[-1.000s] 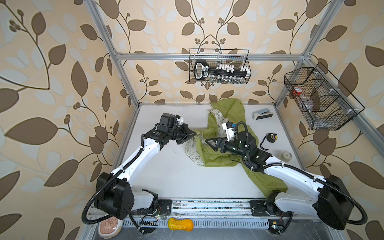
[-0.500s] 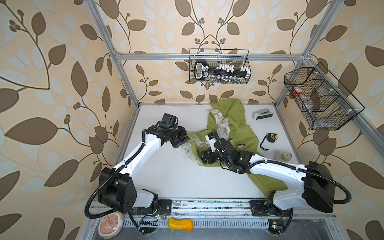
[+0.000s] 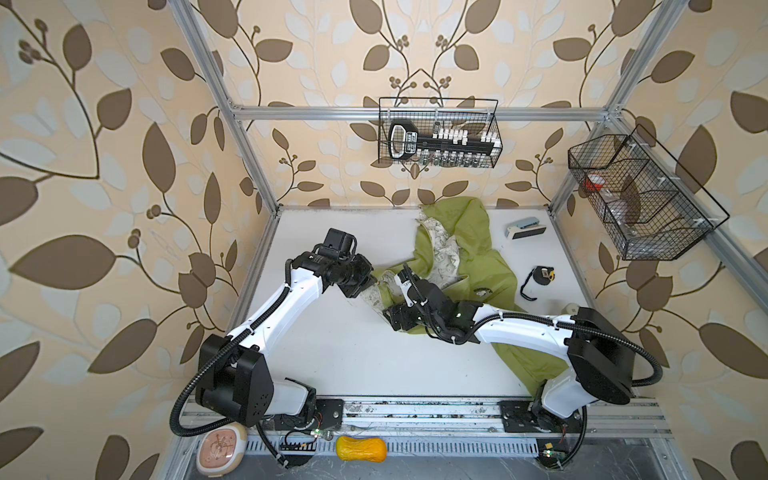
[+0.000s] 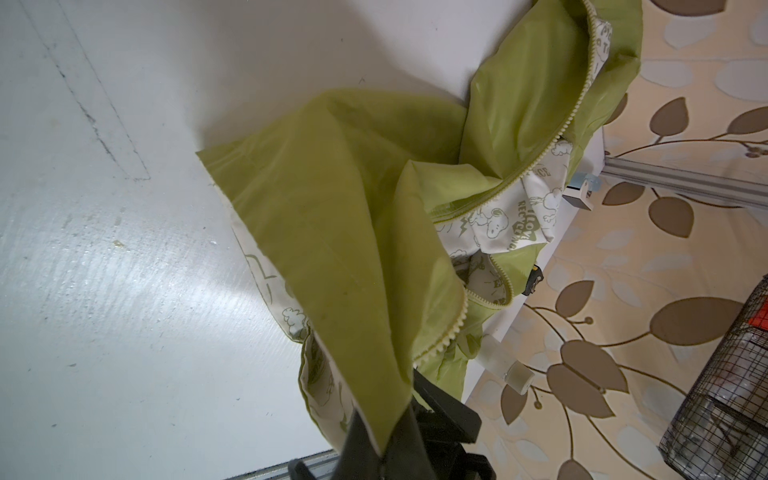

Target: Zip up the jacket

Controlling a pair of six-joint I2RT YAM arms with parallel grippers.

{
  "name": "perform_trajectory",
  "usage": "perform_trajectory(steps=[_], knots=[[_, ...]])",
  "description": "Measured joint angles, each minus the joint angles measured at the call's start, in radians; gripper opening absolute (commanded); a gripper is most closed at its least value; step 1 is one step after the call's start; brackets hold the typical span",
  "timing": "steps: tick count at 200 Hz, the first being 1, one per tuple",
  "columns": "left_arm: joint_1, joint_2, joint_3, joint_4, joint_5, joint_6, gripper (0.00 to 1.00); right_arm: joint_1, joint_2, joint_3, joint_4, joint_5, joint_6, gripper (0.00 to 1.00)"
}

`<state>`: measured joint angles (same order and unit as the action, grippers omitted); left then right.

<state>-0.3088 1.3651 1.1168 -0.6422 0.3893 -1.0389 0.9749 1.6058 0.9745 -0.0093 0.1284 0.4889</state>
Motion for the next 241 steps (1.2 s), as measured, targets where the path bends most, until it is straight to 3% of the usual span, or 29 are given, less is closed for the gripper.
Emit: perform_trajectory(steps=[42,85,95,110,139,150,188,219,241], knots=[[0.0,0.014,0.005,-0.014,0.007,0.042,0.0,-0.045,-0.051,-0.006,0.028,-0.076,0.005,0.58],[0.001,0.057,0.105,-0.088,0.027,0.151,0.0,-0.262,-0.154,-0.028,0.082,-0.286,0.066,0.56],[0.002,0.078,0.151,-0.111,0.039,0.187,0.0,-0.309,-0.155,-0.028,0.103,-0.341,0.083,0.52],[0.011,0.12,0.222,-0.136,0.075,0.249,0.0,-0.353,-0.145,-0.027,0.119,-0.405,0.095,0.44],[0.053,0.211,0.333,-0.191,0.156,0.345,0.0,-0.401,-0.097,-0.023,0.087,-0.471,0.089,0.47],[0.07,0.252,0.382,-0.223,0.182,0.381,0.0,-0.427,-0.09,-0.023,0.037,-0.457,0.073,0.51],[0.095,0.319,0.481,-0.275,0.234,0.447,0.0,-0.476,-0.151,-0.142,-0.06,-0.333,0.029,0.51],[0.093,0.319,0.491,-0.273,0.276,0.456,0.0,-0.454,-0.151,-0.312,-0.062,-0.253,0.049,0.53],[0.093,0.32,0.491,-0.267,0.303,0.455,0.0,-0.396,-0.098,-0.332,-0.036,-0.2,0.077,0.53]])
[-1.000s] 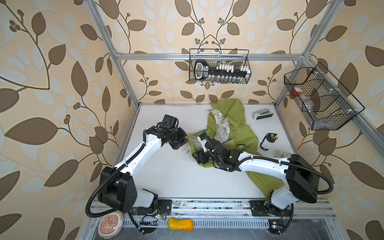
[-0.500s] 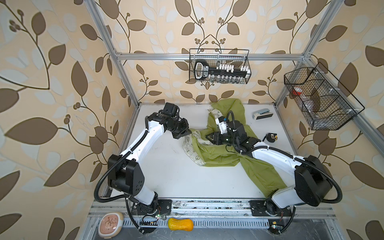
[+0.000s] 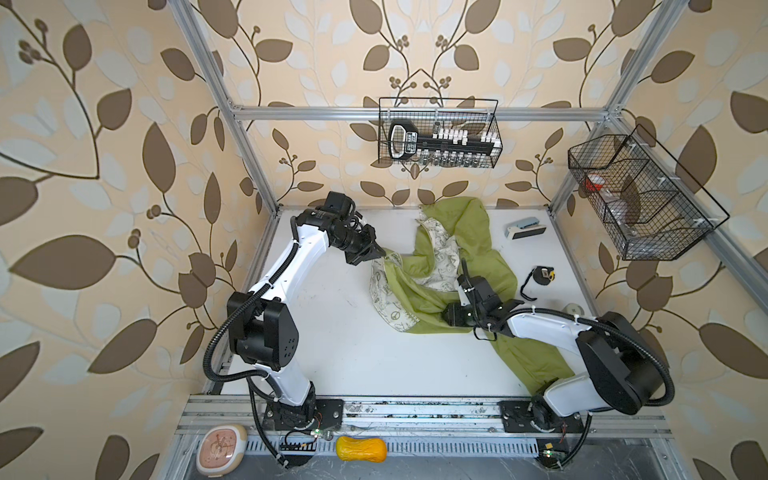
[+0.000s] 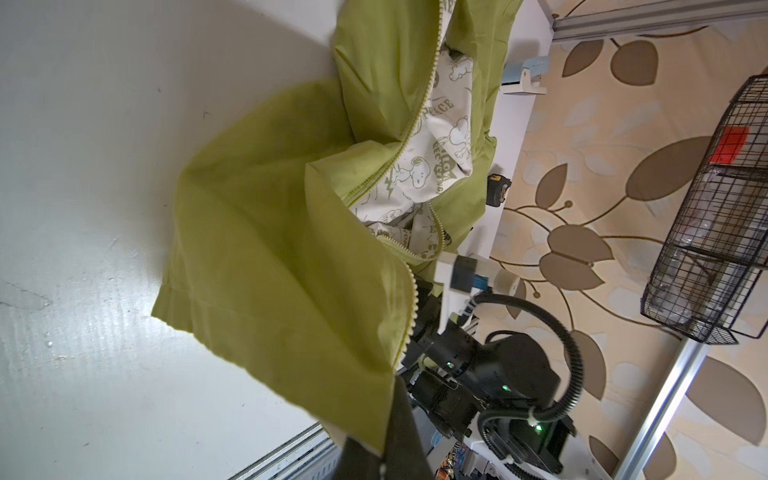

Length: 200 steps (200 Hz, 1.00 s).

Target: Zip up the jacket

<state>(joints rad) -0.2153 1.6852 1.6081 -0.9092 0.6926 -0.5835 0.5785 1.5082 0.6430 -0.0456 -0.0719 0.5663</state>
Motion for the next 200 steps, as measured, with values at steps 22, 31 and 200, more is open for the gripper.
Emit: perform_trajectory(steps=[22,31,200], knots=[[0.0,0.0,0.0,0.016,0.015,-0.001,0.0,0.064,0.097,0.063,0.085,-0.004,0.042,0.54],[0.0,0.0,0.0,0.023,0.016,-0.002,0.0,0.083,0.148,0.101,0.123,-0.017,0.063,0.54],[0.117,0.0,0.015,0.042,0.242,0.088,0.0,0.099,0.233,0.077,0.749,-0.281,0.444,0.53]])
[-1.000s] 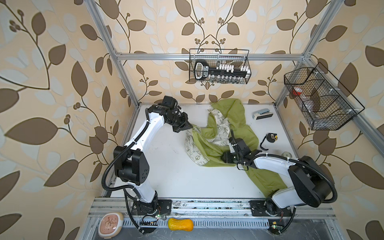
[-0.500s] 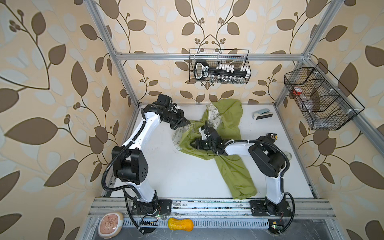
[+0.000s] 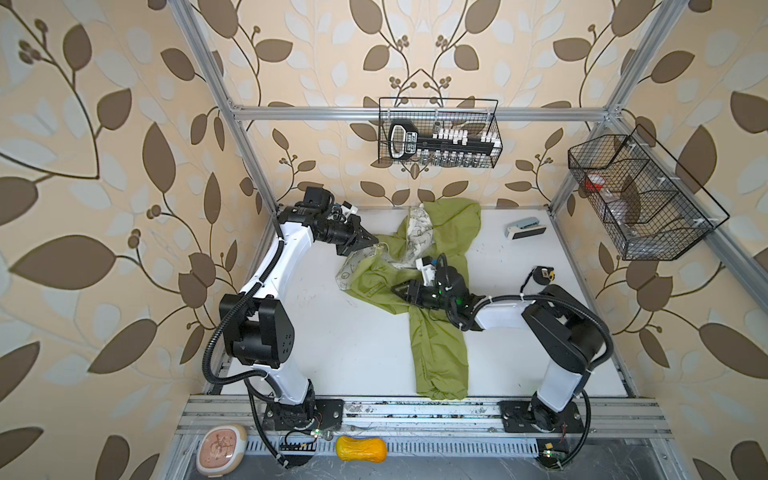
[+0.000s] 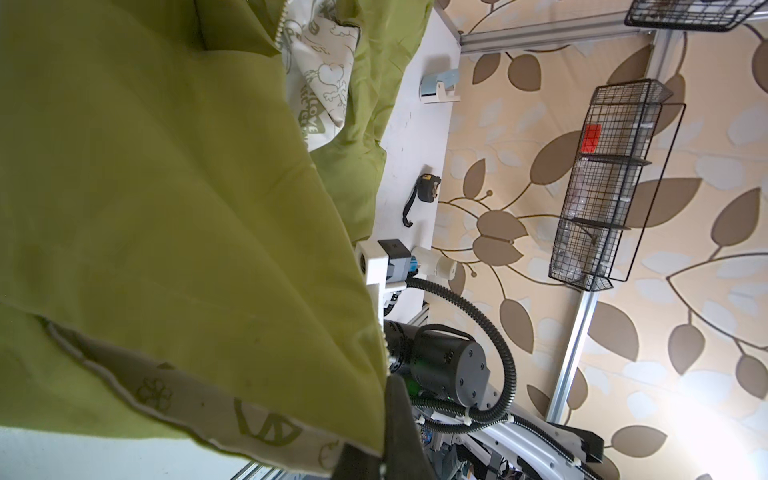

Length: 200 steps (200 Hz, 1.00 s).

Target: Zip up the jacket

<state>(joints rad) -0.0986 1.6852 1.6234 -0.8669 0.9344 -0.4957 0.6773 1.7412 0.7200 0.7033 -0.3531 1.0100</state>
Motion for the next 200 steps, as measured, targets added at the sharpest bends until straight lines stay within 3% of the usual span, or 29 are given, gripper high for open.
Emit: perform_trajectory(steps=[56,79,118,164,200], knots=[[-0.162,0.0,0.04,-0.126,0.001,0.145,0.0,-0.122,-0.092,-0.104,0.266,-0.095,0.086,0.44],[-0.219,0.0,0.067,-0.182,-0.007,0.198,0.0,-0.135,-0.093,-0.107,0.352,-0.12,0.116,0.53],[-0.227,-0.008,0.067,-0.251,-0.047,0.251,0.0,-0.139,-0.134,-0.148,0.365,-0.126,0.109,0.56],[-0.221,-0.055,0.035,-0.265,-0.056,0.27,0.0,-0.132,-0.109,-0.177,0.495,-0.138,0.156,0.34],[-0.221,-0.068,0.007,-0.257,-0.056,0.272,0.0,-0.088,0.017,-0.156,0.636,-0.145,0.237,0.3]])
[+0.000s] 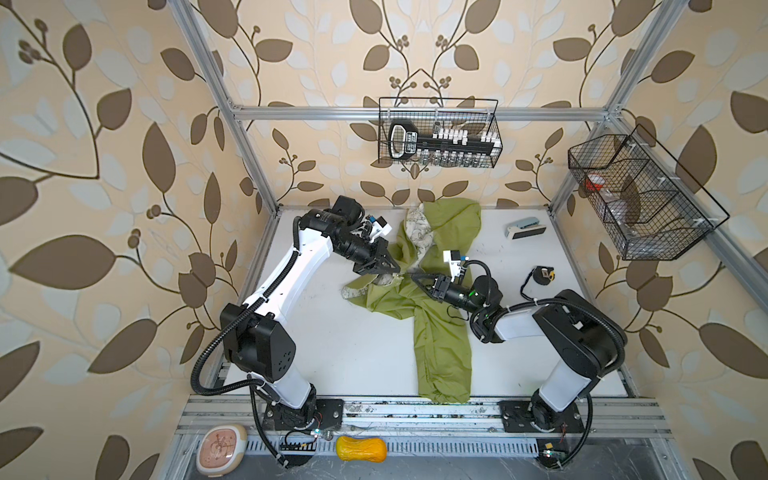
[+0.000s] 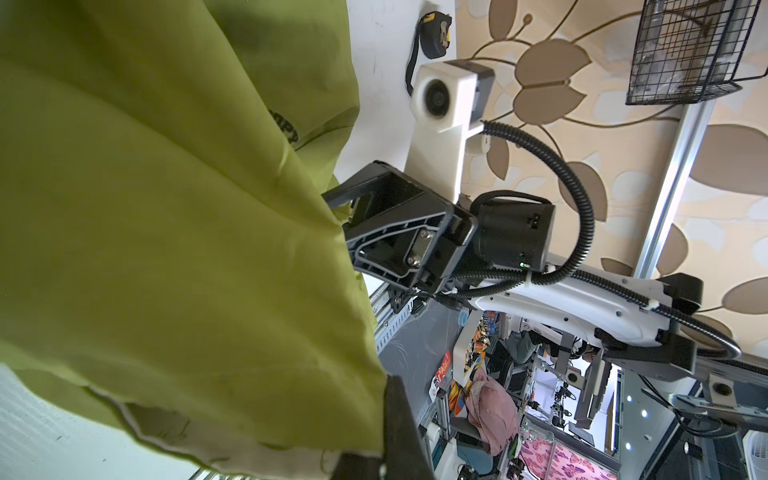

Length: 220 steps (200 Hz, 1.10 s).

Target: Zip up the jacket

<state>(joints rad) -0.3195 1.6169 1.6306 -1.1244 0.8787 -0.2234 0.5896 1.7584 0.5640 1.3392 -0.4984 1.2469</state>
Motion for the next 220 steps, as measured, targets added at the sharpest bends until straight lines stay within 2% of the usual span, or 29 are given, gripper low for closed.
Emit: perform_trajectory(steps=[47,102,154,179,220], knots=[[0.0,-0.016,-0.045,0.033,0.01,-0.001,0.0,0.05,0.06,0.072,0.028,0.005,0.032,0.34],[0.0,-0.063,-0.084,0.061,0.037,-0.001,0.0,0.047,0.114,0.148,0.035,0.016,0.046,0.39],[0.0,-0.081,-0.13,0.104,0.075,-0.011,0.0,0.047,0.161,0.192,0.048,0.016,0.085,0.5],[0.0,-0.098,-0.185,0.192,0.119,-0.05,0.0,0.064,0.164,0.197,0.087,0.014,0.103,0.49],[0.0,-0.11,-0.228,0.328,0.165,-0.135,0.0,0.073,0.204,0.197,0.167,-0.008,0.142,0.41]])
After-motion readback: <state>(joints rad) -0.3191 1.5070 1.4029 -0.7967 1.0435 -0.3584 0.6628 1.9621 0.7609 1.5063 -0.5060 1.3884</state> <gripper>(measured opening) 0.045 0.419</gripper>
